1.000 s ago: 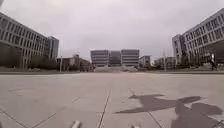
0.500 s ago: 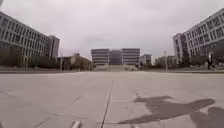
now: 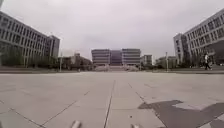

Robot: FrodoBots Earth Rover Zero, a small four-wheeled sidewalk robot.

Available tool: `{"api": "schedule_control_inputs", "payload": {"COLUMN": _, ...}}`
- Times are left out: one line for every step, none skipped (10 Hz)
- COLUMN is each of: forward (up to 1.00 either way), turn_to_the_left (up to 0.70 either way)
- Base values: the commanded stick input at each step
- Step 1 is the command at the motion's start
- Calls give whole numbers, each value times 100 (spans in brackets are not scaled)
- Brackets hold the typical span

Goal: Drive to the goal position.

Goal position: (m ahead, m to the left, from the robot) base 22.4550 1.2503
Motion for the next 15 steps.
{"api": "schedule_control_inputs", "payload": {"forward": 70, "turn_to_the_left": 0}}
{"api": "schedule_control_inputs", "payload": {"forward": 70, "turn_to_the_left": 0}}
{"api": "schedule_control_inputs", "payload": {"forward": 70, "turn_to_the_left": 0}}
{"api": "schedule_control_inputs", "payload": {"forward": 70, "turn_to_the_left": 0}}
{"api": "schedule_control_inputs", "payload": {"forward": 70, "turn_to_the_left": 0}}
{"api": "schedule_control_inputs", "payload": {"forward": 70, "turn_to_the_left": 0}}
{"api": "schedule_control_inputs", "payload": {"forward": 70, "turn_to_the_left": 0}}
{"api": "schedule_control_inputs", "payload": {"forward": 70, "turn_to_the_left": 0}}
{"api": "schedule_control_inputs", "payload": {"forward": 70, "turn_to_the_left": 0}}
{"api": "schedule_control_inputs", "payload": {"forward": 70, "turn_to_the_left": 0}}
{"api": "schedule_control_inputs", "payload": {"forward": 70, "turn_to_the_left": 0}}
{"api": "schedule_control_inputs", "payload": {"forward": 70, "turn_to_the_left": 0}}
{"api": "schedule_control_inputs", "payload": {"forward": 70, "turn_to_the_left": 0}}
{"api": "schedule_control_inputs", "payload": {"forward": 70, "turn_to_the_left": 0}}
{"api": "schedule_control_inputs", "payload": {"forward": 70, "turn_to_the_left": 0}}
